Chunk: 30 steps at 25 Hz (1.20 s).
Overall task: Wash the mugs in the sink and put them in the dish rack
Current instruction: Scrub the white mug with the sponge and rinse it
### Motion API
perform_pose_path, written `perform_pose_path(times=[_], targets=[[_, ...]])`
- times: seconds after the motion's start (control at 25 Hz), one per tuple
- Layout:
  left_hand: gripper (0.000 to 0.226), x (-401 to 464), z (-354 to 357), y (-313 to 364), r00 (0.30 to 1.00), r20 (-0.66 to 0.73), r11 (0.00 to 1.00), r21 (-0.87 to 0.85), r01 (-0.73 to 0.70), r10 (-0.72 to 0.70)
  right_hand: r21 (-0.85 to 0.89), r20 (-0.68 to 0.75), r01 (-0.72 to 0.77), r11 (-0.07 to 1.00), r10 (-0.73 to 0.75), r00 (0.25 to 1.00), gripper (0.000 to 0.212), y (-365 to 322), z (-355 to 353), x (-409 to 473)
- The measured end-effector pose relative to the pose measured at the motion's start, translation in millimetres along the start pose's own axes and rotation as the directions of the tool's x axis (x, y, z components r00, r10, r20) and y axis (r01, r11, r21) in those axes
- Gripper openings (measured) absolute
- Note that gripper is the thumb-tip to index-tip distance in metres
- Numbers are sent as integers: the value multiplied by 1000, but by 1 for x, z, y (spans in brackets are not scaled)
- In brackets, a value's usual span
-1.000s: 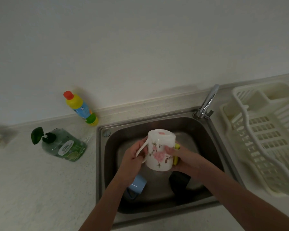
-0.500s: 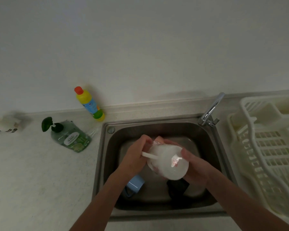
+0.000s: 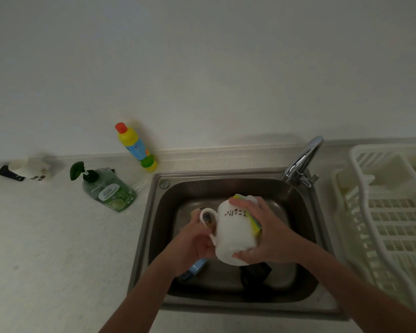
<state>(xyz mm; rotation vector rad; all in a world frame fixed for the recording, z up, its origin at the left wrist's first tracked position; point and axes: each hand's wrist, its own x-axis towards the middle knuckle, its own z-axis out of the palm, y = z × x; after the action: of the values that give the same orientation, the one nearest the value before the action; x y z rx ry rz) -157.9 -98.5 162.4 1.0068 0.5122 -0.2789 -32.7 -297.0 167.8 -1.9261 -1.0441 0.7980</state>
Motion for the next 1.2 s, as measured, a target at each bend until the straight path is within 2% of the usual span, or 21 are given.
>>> perform_pose_path(times=[0.08, 0.16, 0.36, 0.56, 0.64, 0.72, 0.8, 0.88, 0.92, 1.0, 1.08, 1.12, 1.16, 1.2], targets=[[35, 0, 9, -1, 995, -64, 997, -21, 78, -79, -170, 62, 45, 984, -35, 997, 112, -11, -3, 2], [32, 0, 14, -2, 989, -97, 993, -43, 109, -113, -223, 98, 50, 974, -29, 995, 116, -18, -5, 3], [40, -3, 10, -9, 987, -103, 988, -105, 108, -119, -210, 97, 61, 976, -41, 994, 121, -18, 4, 6], [33, -7, -4, -16, 990, -127, 993, -105, 54, -67, -170, 4, -36, 985, 37, 999, 133, -25, 31, 5], [33, -5, -11, -17, 986, -160, 996, -80, 35, -48, -239, -28, -59, 969, 54, 998, 125, -23, 41, 1], [35, -4, -17, -18, 984, -179, 1000, -13, 6, -8, -351, -56, 26, 936, -49, 997, 103, -23, 56, -4], [36, -2, -19, -16, 987, -151, 995, 93, -38, 52, -502, -82, 93, 860, -155, 985, 82, -28, 72, -1], [31, -1, -15, -14, 990, -109, 977, 203, -61, 85, -622, -171, 46, 782, -193, 966, 72, -27, 81, 13], [31, 0, -13, -14, 991, -101, 971, 231, -58, 84, -590, -239, -23, 807, -147, 960, 67, -26, 79, 21], [37, 1, -15, -14, 989, -121, 977, 204, -58, 84, -357, -276, -128, 925, 27, 961, 60, -17, 64, 27], [43, 4, -23, -11, 976, -188, 989, 123, -84, 107, 7, -266, -116, 993, 114, 957, 60, -6, 53, 19], [38, 6, -27, -9, 967, -223, 991, 88, -103, 121, 86, -263, -97, 992, 116, 958, 61, -2, 57, 12], [31, 9, -29, -6, 960, -246, 990, 72, -122, 136, 59, -265, -75, 995, 88, 960, 61, -5, 63, 8], [27, 12, -28, -2, 954, -260, 988, 80, -129, 146, -83, -267, -37, 996, 14, 964, 62, -10, 70, 8]])
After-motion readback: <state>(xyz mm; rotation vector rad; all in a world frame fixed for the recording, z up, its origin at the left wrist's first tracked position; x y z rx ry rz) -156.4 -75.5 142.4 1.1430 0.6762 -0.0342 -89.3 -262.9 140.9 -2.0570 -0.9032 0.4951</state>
